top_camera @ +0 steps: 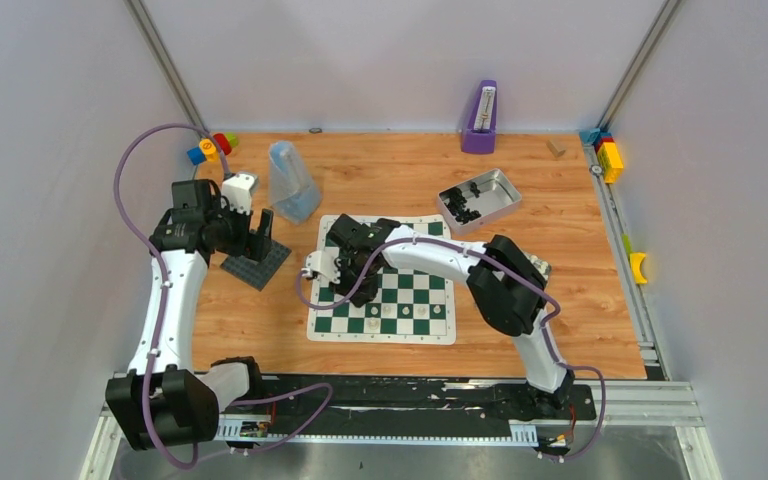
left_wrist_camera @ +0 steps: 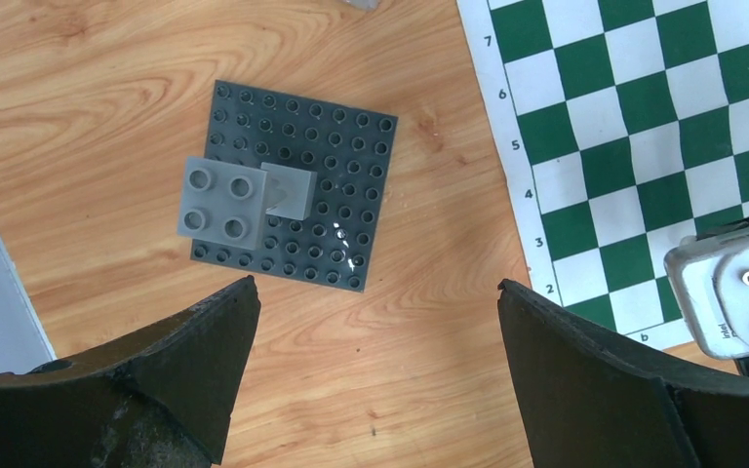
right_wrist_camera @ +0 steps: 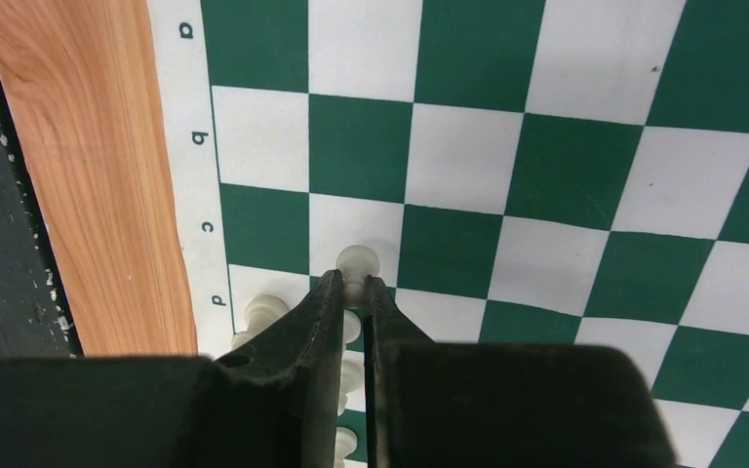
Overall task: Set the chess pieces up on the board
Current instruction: Place the chess piece on the chessboard.
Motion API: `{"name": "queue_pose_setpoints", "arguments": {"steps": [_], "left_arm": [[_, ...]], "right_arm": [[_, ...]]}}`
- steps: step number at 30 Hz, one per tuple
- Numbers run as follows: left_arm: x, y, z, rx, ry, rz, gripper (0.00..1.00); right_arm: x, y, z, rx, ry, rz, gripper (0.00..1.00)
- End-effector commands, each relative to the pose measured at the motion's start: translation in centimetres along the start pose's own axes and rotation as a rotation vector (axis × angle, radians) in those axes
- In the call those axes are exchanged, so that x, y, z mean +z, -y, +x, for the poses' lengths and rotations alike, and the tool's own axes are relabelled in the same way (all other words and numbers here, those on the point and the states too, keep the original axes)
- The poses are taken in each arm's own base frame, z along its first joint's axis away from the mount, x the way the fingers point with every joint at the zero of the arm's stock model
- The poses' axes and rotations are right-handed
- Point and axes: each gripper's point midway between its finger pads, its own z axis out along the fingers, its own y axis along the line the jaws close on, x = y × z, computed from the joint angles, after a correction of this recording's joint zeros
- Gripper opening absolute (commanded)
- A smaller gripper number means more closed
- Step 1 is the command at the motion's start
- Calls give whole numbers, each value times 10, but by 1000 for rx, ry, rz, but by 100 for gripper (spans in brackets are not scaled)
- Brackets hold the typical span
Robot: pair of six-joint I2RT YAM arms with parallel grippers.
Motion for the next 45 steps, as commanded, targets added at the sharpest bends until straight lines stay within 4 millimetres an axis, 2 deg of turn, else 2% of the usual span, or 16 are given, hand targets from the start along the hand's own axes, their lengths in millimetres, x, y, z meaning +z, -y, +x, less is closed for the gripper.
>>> {"name": "queue_pose_setpoints", "arguments": {"steps": [1,11,29,33,38,41,45], "left_arm": [[-10,2,-13,4,57,4,100],[-7,4,-11,2,54,14,100],[-7,7,-10,11,56,30,100],[-7,7,-8,13,54,30,100],[-6,6,-9,16,52,32,100],[-5,6,-9,15,51,34,100],[-5,6,-10,16,52,33,100]], "right_arm": [[-2,5,-14,-16,14,21,4],[5,-7,-6,-27,-24,-12,4],[13,0,-4,-22,-48,9,8],[13,0,-4,-20,-49,11,17],[4,2,-10,-24,-32,33,38],[-7,5,-18,-30,-11,58,49],[-35,6,-38,-39,59,92,59]]}}
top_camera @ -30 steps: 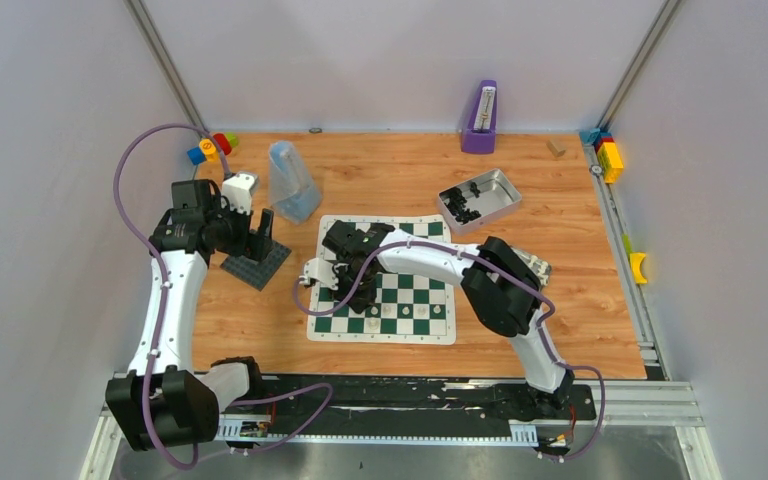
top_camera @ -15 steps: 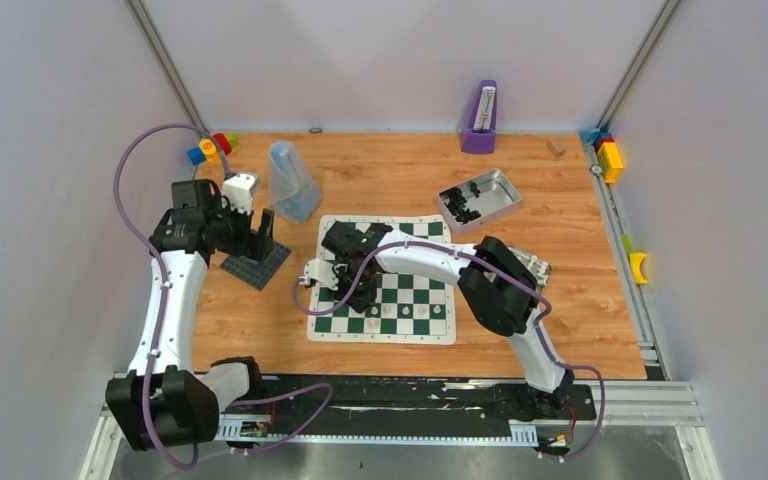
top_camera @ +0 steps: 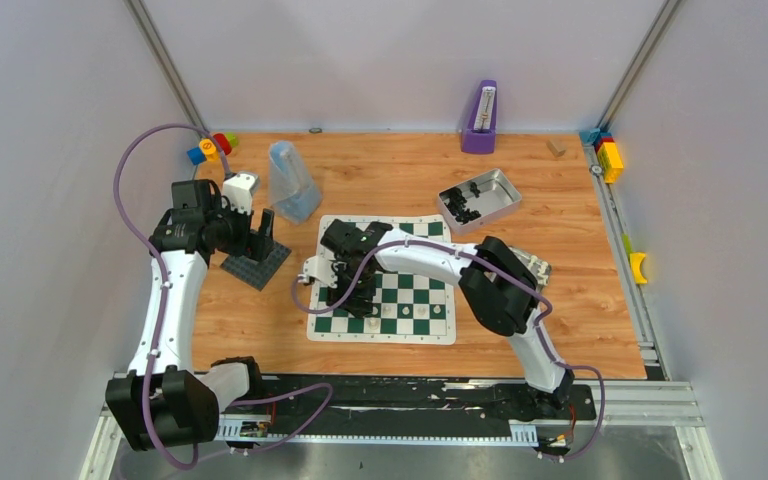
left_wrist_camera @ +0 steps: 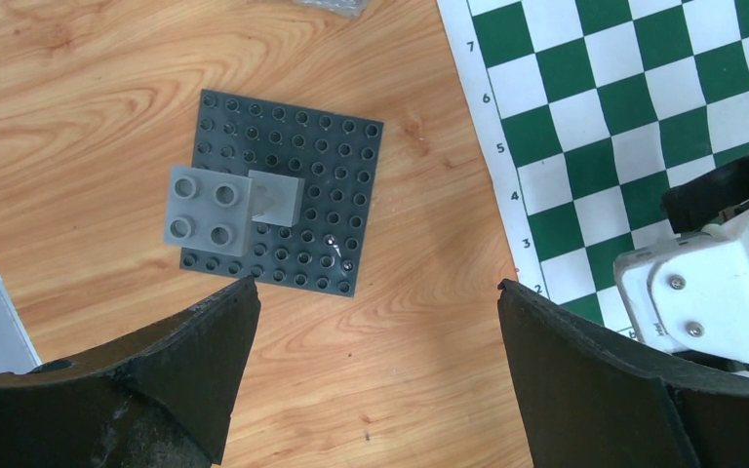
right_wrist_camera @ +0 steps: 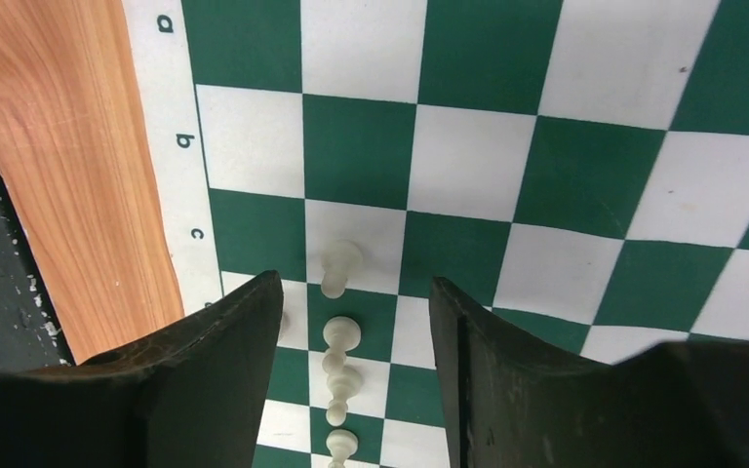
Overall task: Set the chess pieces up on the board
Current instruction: Place the chess piece on the chessboard, then pick up the chess piece from the storage box.
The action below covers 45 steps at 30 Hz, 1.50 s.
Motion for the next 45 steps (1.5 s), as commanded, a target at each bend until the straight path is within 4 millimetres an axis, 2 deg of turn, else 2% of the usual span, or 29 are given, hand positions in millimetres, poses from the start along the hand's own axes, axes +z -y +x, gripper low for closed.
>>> {"name": "queue_pose_setpoints", "arguments": {"steps": [1,5,7,11,14,15,17,19,22,27,32,36,42,45], "left_arm": [[-5,0,-8,14,37,3,100],[-6,0,-10,25,47,0,100],[-8,0,-12,33,55,1,100],[-10,1,-17,48,77,2,100],[-13,3,-18,54,92,1,100],[-14,3,-18,54,95,0,100],[-15,4,-18,52,102,0,100],[-16,4,-18,50,104,-4,100],[-16,4,-15,47,107,-10,100],[-16,7,-14,46,113,2,100],[-13,17,-10,47,97,62,100],[-9,22,-6,45,74,107,100],[-9,28,-6,56,78,144,100],[-8,32,-6,57,87,164,100]], "right_arm": [[-57,9,-44,-27,151,86,60],[-99,10,-59,-6,262,94,65],[-121,11,-60,6,309,99,66],[-158,20,-43,52,371,130,66],[-181,35,-12,147,403,154,66],[-184,37,4,193,406,152,66],[-202,46,33,270,438,190,66],[-215,55,65,349,462,235,66],[-232,68,125,496,480,327,66],[-236,72,210,721,470,408,64],[-222,71,270,875,422,460,60],[-206,71,287,939,396,455,57],[-181,59,285,962,417,370,55],[-174,55,284,936,416,344,55]]}}
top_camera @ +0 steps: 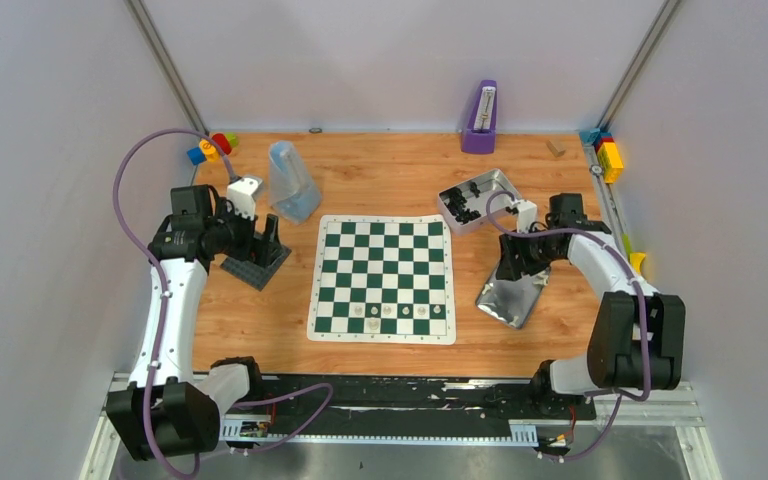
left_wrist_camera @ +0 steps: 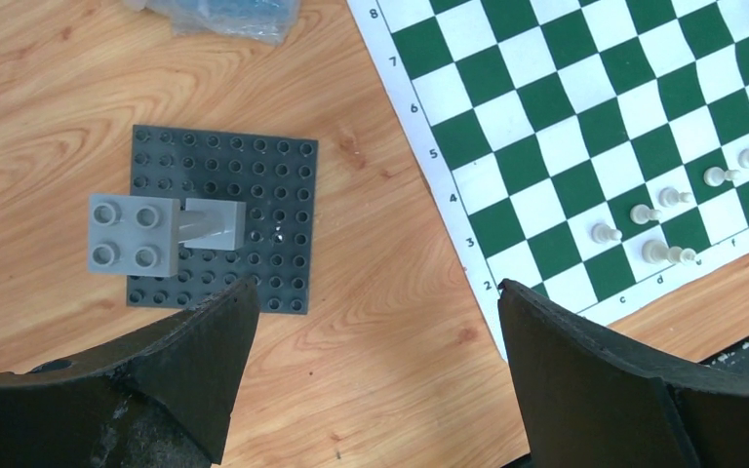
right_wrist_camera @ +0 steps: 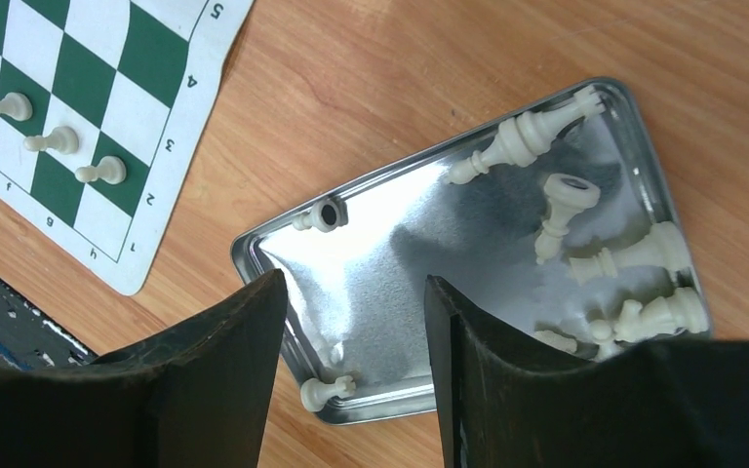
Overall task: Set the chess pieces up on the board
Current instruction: Pick up the chess piece from the storage box.
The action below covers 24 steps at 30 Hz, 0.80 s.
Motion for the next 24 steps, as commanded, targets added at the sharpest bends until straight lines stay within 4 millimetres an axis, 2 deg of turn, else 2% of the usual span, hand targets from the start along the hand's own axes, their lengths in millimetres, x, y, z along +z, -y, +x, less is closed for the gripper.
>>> {"name": "queue_pose_setpoints", "arguments": {"steps": [1,7,11,13,19,24], "left_arm": [[-2,9,-4,28,31,55,100],[-2,15,-3,27,34,88,100],[-2,16,-3,27,36,93,100],[-1,17,-3,24,33,100,100],[1,18,-2,23,31,115,100],[1,19,-2,24,31,120,100]], "right_arm": [[7,-5,-6,-52,34,-47,54],[6,6,8,-117,-26,5,45],[-6,12,25,-130,-88,76,45],[-10,17,27,-115,-88,114,45],[-14,41,8,-69,-35,231,45],[-11,60,-7,-29,-34,279,43]]}}
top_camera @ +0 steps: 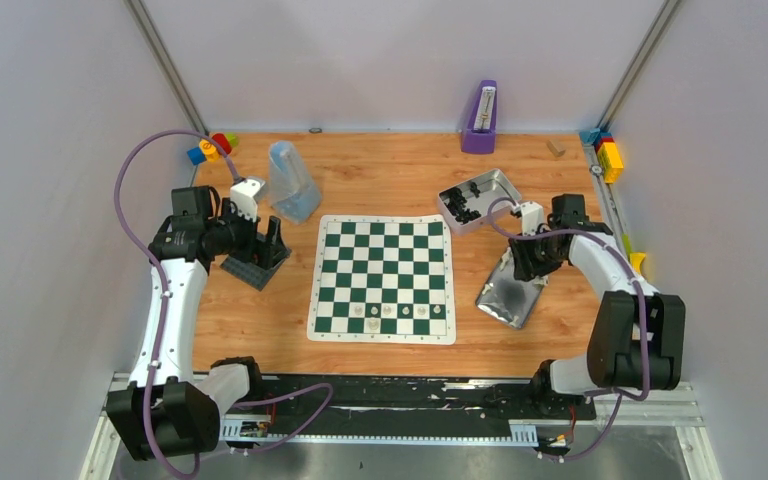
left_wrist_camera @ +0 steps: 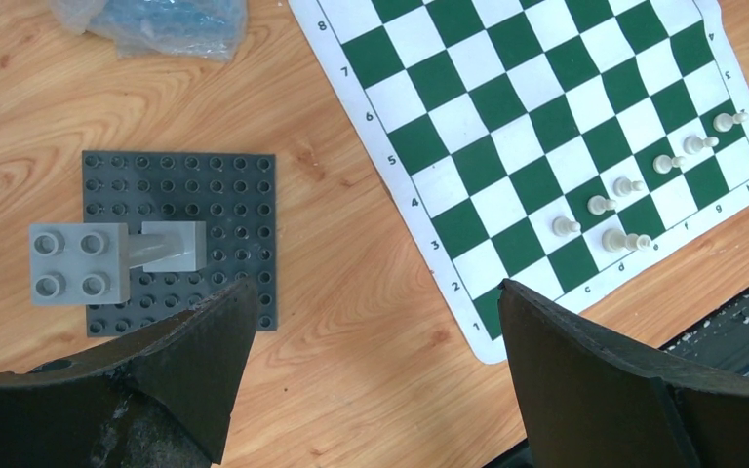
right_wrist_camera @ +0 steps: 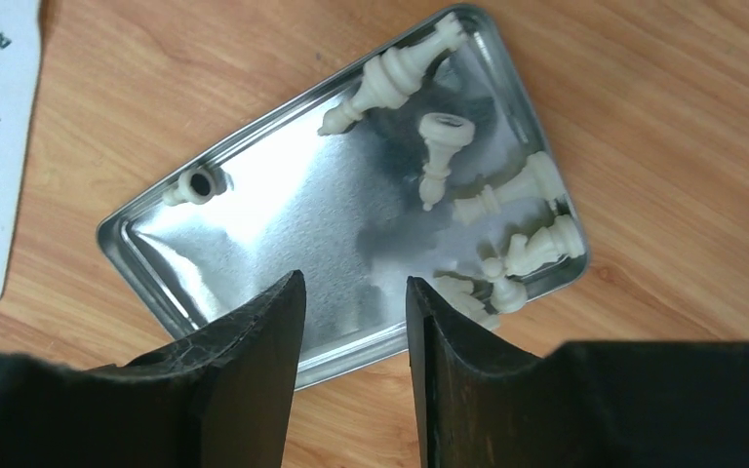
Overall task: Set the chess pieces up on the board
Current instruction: Pick up the chess piece from the storage box.
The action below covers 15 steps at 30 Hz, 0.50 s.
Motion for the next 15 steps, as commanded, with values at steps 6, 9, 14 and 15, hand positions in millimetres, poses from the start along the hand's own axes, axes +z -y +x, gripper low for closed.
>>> {"name": "queue_pose_setpoints", "arguments": {"steps": [6,9,14,15], "left_arm": [[-1,3,-1,19,15,25,100],[-1,4,-2,23,20,25,100],[-1,5,-2,24,20,30,100],[-1,5,-2,24,21,30,100]], "right_arm": [[8,48,-37,86,39,150,36],[12,56,-37,121,29,165,33],[18,61,-33,165,15,168,31],[20,62,-33,169,12,166,31]]}}
